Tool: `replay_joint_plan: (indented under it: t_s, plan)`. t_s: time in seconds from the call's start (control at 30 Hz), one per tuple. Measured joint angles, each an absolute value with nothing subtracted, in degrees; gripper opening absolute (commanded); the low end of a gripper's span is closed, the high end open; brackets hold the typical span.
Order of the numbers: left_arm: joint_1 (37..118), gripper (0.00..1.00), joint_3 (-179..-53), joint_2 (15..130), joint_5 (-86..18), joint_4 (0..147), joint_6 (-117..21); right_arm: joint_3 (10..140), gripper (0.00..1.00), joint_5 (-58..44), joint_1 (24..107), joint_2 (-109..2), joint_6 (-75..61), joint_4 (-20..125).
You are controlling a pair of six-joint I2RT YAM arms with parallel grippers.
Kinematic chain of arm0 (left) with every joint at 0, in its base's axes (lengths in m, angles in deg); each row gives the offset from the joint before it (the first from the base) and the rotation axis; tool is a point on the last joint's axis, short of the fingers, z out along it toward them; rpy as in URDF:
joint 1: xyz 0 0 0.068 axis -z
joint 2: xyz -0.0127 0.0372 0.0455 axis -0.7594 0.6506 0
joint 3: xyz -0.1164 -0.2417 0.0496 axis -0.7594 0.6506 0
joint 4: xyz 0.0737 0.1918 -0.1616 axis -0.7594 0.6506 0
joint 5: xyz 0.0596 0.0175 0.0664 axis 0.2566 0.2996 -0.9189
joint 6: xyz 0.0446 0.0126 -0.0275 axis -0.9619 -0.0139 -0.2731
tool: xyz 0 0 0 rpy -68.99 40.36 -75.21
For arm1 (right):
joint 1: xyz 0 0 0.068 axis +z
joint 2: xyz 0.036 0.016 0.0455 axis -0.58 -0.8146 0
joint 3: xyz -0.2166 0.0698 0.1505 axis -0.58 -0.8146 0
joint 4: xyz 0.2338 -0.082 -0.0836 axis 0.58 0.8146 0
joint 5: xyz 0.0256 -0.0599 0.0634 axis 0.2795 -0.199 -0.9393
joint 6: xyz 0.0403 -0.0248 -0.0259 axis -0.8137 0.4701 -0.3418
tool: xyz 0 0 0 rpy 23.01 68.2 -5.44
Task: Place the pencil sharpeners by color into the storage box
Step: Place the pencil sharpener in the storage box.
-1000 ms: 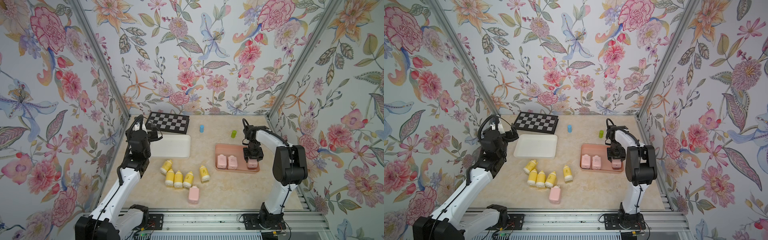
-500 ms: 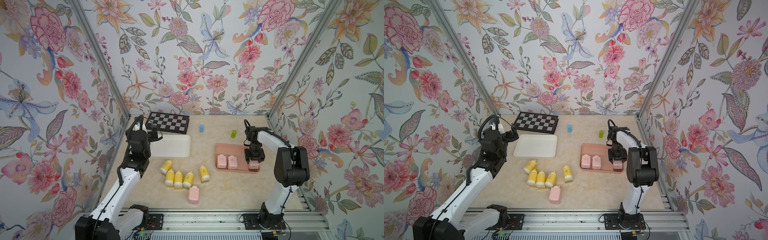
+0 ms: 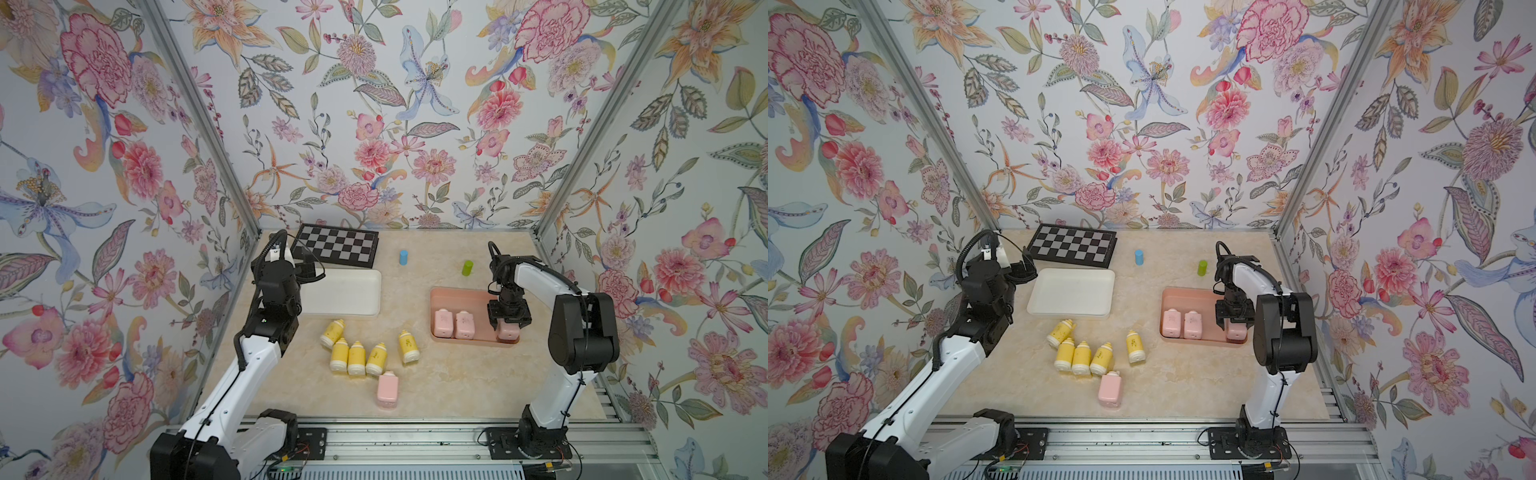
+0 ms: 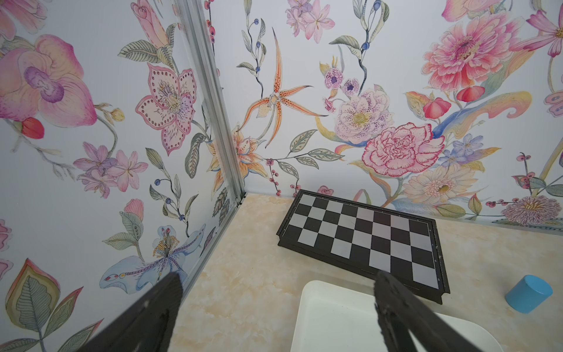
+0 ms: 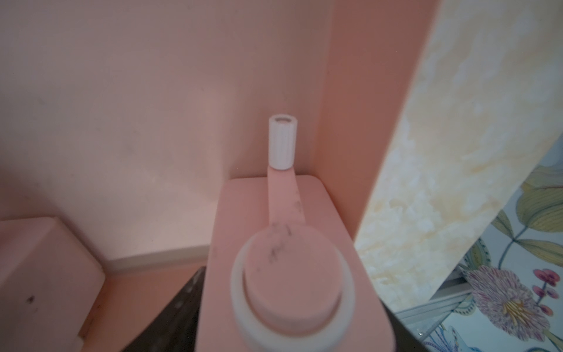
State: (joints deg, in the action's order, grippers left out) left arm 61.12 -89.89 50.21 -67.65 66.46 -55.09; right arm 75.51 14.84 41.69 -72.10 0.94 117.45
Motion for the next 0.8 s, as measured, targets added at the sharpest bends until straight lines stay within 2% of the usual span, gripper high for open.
replay_joint_plan:
  t_s: [0.2, 0.8]
  plan:
    - [61.1, 0.99, -89.9, 50.2, -67.6, 66.5, -55.1, 75.6, 0.75, 15.5, 41.9, -72.1, 1.0, 117.5]
    - [61.1, 1.0, -89.9, 50.2, -67.6, 66.4, -55.1, 78.9, 0.77, 18.7, 44.3, -71.5, 0.9, 118.6]
